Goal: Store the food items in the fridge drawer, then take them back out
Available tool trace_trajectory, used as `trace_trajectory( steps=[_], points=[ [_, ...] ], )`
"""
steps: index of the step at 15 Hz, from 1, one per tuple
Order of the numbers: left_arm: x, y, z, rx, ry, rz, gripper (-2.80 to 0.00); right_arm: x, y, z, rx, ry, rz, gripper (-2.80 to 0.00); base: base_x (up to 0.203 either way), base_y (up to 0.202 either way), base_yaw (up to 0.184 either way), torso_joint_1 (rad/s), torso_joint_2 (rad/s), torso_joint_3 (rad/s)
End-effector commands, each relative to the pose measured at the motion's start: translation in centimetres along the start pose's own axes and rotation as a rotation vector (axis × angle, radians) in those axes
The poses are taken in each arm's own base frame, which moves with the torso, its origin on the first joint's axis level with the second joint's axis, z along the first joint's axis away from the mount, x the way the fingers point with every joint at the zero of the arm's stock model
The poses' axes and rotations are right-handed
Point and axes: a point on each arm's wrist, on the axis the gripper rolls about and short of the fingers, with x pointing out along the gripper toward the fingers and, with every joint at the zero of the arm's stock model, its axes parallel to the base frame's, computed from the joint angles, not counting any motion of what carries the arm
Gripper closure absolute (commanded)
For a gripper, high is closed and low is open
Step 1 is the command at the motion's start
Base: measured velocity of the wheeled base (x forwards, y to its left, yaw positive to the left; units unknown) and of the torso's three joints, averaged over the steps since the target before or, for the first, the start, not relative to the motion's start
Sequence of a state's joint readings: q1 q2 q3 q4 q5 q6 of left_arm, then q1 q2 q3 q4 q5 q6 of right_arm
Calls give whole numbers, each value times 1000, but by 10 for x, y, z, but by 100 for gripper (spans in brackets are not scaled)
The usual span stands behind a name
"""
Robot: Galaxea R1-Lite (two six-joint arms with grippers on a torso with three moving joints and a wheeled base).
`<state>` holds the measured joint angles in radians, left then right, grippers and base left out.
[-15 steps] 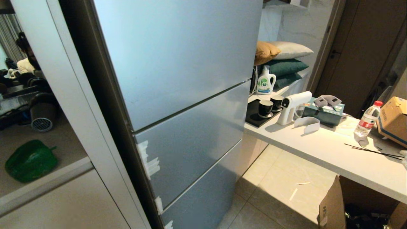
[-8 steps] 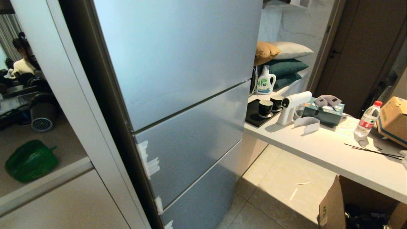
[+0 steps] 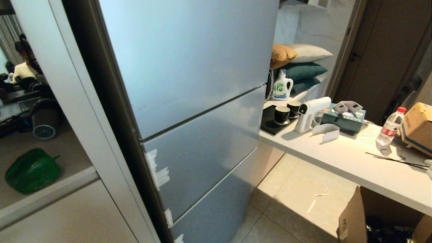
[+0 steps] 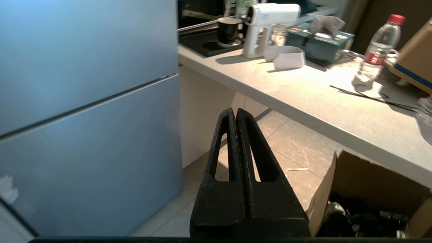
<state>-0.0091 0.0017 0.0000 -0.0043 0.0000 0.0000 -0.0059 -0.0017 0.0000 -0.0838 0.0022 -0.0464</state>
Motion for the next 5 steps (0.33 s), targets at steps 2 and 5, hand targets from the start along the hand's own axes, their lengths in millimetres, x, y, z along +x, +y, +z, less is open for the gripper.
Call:
trace_trajectory(
  steps=[2, 5],
  points=[
    [0, 0, 0, 0, 1, 0, 0, 2, 0, -9, -2, 30, -4, 0, 0, 0, 0, 0, 0, 0],
    [0, 0, 0, 0, 1, 0, 0, 2, 0, -9, 2, 33, -4, 0, 0, 0, 0, 0, 0, 0]
  ],
)
